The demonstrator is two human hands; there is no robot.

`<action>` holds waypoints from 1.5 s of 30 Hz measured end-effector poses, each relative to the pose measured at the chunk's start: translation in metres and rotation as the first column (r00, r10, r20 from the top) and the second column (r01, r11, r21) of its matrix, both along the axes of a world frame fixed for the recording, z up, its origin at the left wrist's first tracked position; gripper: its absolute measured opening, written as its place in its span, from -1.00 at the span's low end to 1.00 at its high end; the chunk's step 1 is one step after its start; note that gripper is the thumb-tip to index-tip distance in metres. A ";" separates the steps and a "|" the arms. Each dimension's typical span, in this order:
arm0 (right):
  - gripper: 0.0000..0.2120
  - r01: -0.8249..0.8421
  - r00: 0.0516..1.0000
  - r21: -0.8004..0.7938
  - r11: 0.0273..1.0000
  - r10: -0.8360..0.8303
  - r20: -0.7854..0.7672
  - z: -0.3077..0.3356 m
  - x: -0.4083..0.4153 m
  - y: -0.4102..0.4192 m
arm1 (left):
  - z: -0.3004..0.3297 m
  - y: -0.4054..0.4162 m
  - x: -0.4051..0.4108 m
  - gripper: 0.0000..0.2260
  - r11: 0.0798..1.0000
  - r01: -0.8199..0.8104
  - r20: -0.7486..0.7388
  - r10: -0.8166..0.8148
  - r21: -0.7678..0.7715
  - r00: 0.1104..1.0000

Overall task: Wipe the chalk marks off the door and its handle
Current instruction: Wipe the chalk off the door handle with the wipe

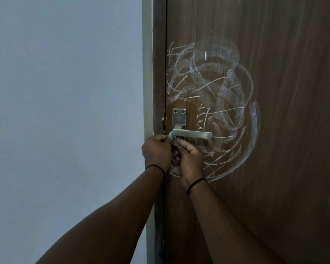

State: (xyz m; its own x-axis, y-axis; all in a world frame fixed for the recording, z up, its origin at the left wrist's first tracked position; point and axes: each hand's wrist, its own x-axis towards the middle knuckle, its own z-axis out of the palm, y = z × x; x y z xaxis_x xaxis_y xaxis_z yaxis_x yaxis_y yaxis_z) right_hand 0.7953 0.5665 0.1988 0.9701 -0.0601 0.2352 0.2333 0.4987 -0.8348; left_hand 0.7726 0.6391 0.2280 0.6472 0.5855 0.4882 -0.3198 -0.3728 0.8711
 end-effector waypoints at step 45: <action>-0.91 0.421 0.906 -0.186 0.888 -0.422 0.039 0.017 0.011 -0.004 | 0.004 0.039 -0.039 -0.78 0.953 0.301 -0.251 -0.303 -0.047 0.920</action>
